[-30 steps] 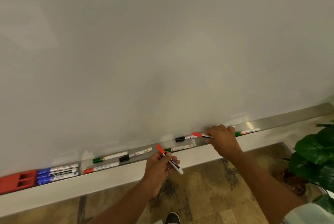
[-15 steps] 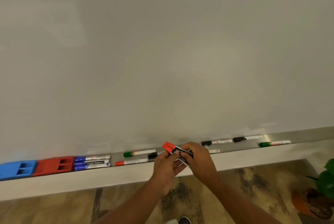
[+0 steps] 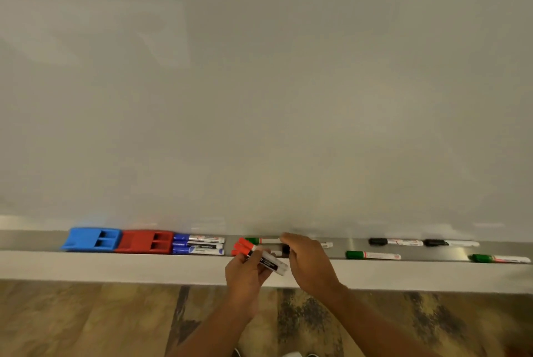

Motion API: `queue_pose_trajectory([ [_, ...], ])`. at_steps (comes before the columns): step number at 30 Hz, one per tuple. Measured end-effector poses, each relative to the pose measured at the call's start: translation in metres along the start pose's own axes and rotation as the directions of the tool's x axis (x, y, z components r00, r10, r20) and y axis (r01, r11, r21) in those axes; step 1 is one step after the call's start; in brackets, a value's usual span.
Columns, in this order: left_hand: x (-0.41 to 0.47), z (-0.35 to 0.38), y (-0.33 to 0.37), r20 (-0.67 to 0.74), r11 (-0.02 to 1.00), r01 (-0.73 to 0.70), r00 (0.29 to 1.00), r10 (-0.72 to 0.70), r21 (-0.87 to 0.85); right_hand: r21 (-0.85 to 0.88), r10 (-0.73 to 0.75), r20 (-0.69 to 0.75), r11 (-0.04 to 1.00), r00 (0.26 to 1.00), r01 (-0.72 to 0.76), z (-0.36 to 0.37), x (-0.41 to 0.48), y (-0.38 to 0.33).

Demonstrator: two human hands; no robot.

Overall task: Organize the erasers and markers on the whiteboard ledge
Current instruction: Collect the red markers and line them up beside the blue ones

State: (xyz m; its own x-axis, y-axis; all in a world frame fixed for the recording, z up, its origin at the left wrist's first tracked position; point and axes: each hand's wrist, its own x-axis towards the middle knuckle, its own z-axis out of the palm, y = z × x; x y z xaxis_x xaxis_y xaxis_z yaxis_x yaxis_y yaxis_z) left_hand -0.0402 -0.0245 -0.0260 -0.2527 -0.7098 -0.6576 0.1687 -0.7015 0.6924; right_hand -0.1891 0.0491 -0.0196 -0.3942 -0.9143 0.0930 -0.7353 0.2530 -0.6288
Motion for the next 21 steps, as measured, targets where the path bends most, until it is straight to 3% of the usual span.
queue_pose_trajectory([
  [4, 0.004, -0.031, 0.015, -0.080, 0.999, -0.002, 0.997, -0.001, -0.046, -0.251, -0.090, 0.219, 0.957, 0.972, 0.145, 0.021, 0.010, 0.001],
  [9, 0.007, -0.047, 0.023, -0.092, 0.998, -0.004, 0.996, -0.002, -0.058, -0.457, -0.088, 0.297, 0.861, 0.951, 0.222, 0.035, 0.003, 0.008],
  [16, 0.009, -0.045, 0.026, -0.042, 0.996, 0.029, 0.999, -0.033, -0.082, -0.511, 0.084, 0.309, 0.855, 0.947, 0.091, 0.019, -0.015, 0.037],
  [21, 0.013, -0.036, 0.025, -0.013, 0.995, 0.037, 0.999, -0.038, -0.096, -0.548, 0.151, 0.241, 0.837, 0.959, 0.006, -0.002, -0.027, 0.060],
])
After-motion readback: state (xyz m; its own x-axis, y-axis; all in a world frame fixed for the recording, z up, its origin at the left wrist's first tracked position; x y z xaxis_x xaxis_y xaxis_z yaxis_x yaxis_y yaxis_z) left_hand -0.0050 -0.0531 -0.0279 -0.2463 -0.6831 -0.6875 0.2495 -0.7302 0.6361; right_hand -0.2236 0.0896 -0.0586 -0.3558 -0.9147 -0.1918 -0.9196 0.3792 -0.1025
